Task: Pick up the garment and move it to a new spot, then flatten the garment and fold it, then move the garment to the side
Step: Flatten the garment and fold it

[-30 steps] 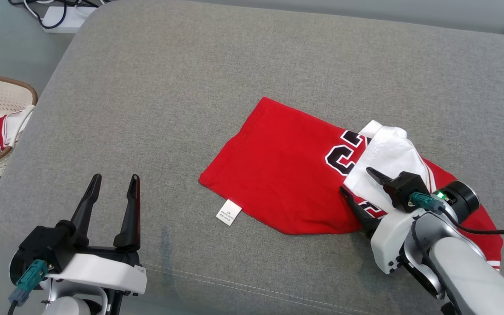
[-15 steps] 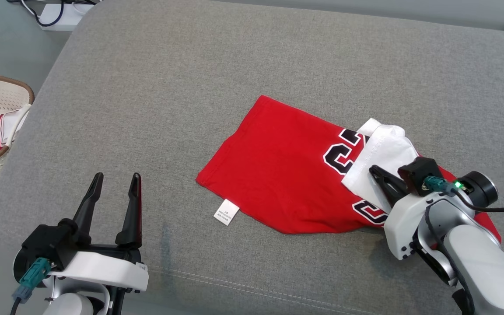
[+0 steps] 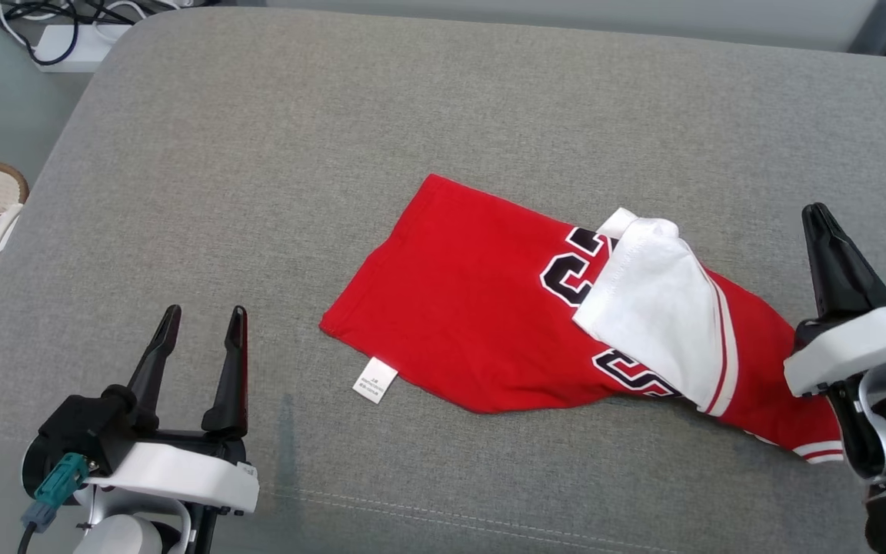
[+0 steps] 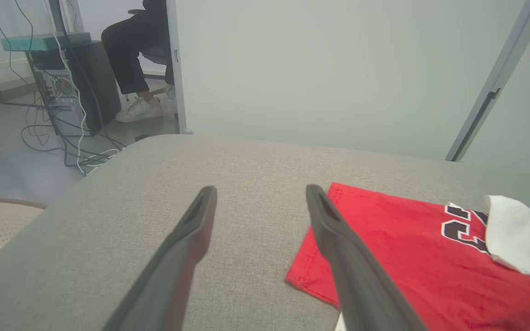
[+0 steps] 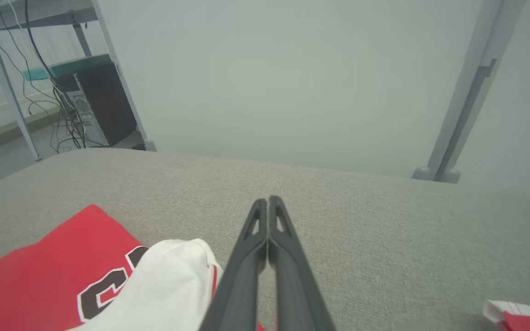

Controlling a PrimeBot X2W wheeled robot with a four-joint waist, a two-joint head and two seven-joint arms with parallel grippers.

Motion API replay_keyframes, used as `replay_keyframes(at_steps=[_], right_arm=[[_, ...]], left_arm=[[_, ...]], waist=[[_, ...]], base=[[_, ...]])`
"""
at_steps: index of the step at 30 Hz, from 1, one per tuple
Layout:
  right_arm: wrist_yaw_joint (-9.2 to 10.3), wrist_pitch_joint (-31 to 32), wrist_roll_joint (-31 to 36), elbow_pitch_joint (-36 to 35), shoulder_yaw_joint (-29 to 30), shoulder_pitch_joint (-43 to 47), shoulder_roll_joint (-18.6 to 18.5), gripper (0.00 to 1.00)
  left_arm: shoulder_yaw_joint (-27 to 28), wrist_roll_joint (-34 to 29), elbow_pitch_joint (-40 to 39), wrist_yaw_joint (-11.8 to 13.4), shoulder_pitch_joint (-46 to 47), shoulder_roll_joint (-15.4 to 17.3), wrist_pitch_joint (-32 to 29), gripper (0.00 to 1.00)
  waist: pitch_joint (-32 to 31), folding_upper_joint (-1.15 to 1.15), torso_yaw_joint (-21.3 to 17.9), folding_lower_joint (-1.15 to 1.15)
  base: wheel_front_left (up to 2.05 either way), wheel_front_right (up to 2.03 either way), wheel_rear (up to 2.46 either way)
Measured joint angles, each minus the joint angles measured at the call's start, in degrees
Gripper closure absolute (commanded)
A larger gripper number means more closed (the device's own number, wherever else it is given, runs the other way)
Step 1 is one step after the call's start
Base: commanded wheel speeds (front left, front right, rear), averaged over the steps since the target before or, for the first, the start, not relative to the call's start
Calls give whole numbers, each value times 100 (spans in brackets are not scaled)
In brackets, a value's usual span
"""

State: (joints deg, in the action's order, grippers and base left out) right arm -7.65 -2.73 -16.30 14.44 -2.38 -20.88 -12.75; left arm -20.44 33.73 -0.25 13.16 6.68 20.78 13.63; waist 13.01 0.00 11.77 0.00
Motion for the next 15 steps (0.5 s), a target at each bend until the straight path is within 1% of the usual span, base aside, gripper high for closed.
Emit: replay_keyframes(at_steps=[1, 2, 5, 8, 9, 10, 15], right_arm=[[0, -103, -54, -103, 56, 90, 83, 37], [0, -190, -90, -203, 85, 166, 152, 0], [0, -366, -82, -490, 137, 382, 275, 0], [0, -385, -33, -691, 190, 659, 450, 0], [0, -385, -33, -691, 190, 659, 450, 0], [0, -358, 54, -849, 186, 901, 548, 0], [0, -77, 231, -1179, 178, 1377, 625, 0]], left_arm=[[0, 0, 0, 0, 0, 18, -1, 0], [1, 0, -3, 0, 3, 31, -7, 0], [1, -1, -7, 0, 6, 73, -63, 0], [1, 0, -18, 1, 7, 143, -149, 0], [1, 0, -18, 1, 7, 143, -149, 0], [7, 0, -18, 1, 7, 201, -183, 0], [19, 10, -9, 1, 4, 254, -263, 0]], waist=[[-7, 0, -41, 0], [-16, 0, -84, 0], [-56, 0, -223, 0], [-116, 0, -381, 0], [-116, 0, -381, 0], [-163, 0, -494, 0], [-266, 0, -714, 0]], base=[[0, 0, 0], [0, 0, 0], [0, 0, 0], [0, 0, 0], [0, 0, 0], [0, 0, 0], [0, 0, 0]])
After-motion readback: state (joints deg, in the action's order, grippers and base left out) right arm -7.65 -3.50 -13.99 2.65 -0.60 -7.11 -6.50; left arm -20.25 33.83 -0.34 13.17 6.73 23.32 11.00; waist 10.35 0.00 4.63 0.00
